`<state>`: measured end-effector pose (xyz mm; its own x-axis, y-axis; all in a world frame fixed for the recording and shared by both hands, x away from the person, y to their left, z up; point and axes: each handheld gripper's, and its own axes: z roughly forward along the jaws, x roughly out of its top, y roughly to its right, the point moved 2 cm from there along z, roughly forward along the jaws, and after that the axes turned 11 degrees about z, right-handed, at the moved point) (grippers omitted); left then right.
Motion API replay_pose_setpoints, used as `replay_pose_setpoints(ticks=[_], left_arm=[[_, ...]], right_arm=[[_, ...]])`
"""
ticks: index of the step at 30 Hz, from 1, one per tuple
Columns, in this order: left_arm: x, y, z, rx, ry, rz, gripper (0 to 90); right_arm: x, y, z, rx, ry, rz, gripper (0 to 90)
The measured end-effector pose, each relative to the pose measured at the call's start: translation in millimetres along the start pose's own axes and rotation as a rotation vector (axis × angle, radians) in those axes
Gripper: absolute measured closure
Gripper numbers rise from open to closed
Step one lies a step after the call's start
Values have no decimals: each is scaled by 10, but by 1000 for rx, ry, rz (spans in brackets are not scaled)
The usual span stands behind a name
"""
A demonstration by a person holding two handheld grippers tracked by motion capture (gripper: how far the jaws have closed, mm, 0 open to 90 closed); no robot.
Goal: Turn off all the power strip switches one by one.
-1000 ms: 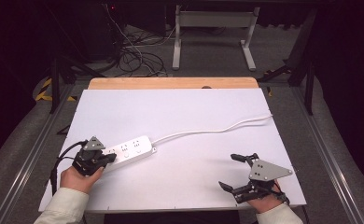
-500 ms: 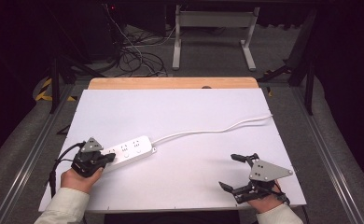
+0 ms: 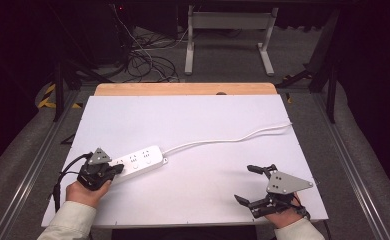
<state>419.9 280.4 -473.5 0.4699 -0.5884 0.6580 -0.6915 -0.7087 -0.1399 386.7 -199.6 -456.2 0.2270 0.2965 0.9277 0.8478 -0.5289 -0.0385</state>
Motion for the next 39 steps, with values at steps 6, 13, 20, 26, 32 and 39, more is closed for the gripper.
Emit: replay_pose_setpoints(ticks=[6,13,20,26,32,39], left_arm=[[8,29,4,21,-8,13,900],[42,90,14,71,-38,58,900],[32,93,12,72,-28,51,900],[73,51,-98,60,63,19,900],[106,55,-195,62,98,34,900],[129,72,-221,64,111,40,900]], right_arm=[[0,-5,-1,-1,-1,2,72],[0,-7,-4,1,0,2,72],[-2,-5,-6,0,0,4,72],[1,3,-5,0,2,7,72],[1,1,-4,-2,2,6,72],[1,0,-5,-2,3,6,72]])
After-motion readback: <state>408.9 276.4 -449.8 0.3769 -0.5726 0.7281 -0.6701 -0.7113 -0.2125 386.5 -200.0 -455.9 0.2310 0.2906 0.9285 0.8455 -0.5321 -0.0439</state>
